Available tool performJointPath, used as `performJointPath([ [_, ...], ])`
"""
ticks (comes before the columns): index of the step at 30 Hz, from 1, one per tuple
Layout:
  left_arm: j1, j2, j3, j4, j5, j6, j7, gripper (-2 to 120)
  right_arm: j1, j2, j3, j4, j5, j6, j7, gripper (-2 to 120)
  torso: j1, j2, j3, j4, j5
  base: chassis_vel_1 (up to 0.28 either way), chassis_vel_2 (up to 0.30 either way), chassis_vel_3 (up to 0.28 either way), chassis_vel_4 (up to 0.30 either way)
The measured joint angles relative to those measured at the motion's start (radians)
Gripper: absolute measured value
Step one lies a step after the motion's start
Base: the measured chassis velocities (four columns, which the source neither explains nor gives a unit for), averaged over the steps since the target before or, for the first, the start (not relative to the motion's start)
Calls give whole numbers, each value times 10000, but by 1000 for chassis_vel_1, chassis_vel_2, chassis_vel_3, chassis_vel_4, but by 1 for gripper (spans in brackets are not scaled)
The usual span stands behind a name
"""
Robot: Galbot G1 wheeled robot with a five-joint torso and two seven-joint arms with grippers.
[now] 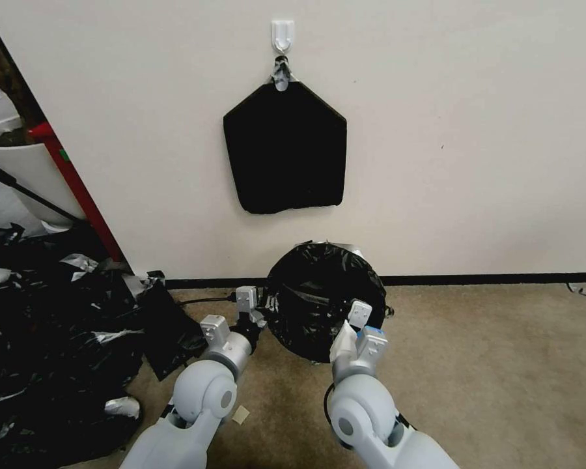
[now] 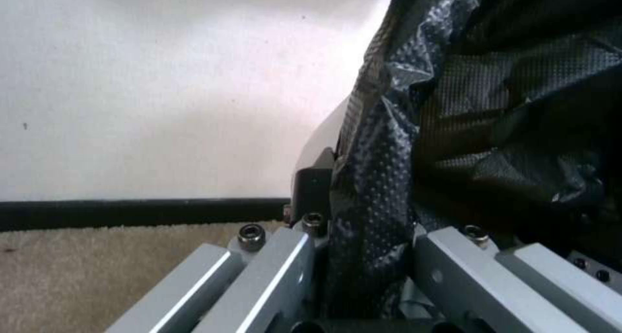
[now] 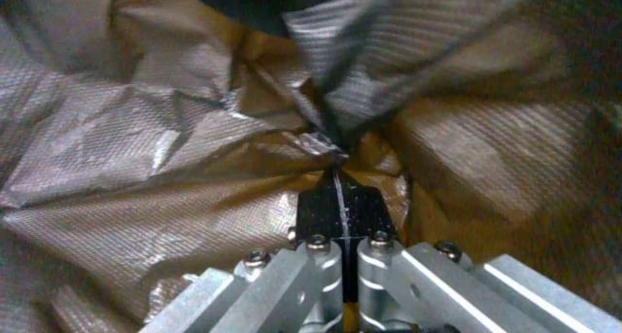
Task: Place a trash bag onto the trash bin.
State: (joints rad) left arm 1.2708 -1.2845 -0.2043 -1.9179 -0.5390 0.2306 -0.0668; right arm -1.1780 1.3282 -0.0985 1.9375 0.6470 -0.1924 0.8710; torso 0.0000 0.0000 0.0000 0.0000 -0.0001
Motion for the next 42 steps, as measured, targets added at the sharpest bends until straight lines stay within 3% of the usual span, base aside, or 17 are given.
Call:
performJointPath([
  [9,17,-144,211,185,332,-121,38,2,94,30,-204,85,362,-188,-124,0,0,0,0,-1,0,0,0,0,0],
  [19,74,-229,403,58,456,-120,47,2,717,272,-187,-757,1144,-1356,155,0,0,0,0,0,1,0,0,0,0],
  [42,352,-109,604,-402,418,17,97,2,1454,193,354,-1808,257,-1763,125,0,0,0,0,0,2,0,0,0,0],
])
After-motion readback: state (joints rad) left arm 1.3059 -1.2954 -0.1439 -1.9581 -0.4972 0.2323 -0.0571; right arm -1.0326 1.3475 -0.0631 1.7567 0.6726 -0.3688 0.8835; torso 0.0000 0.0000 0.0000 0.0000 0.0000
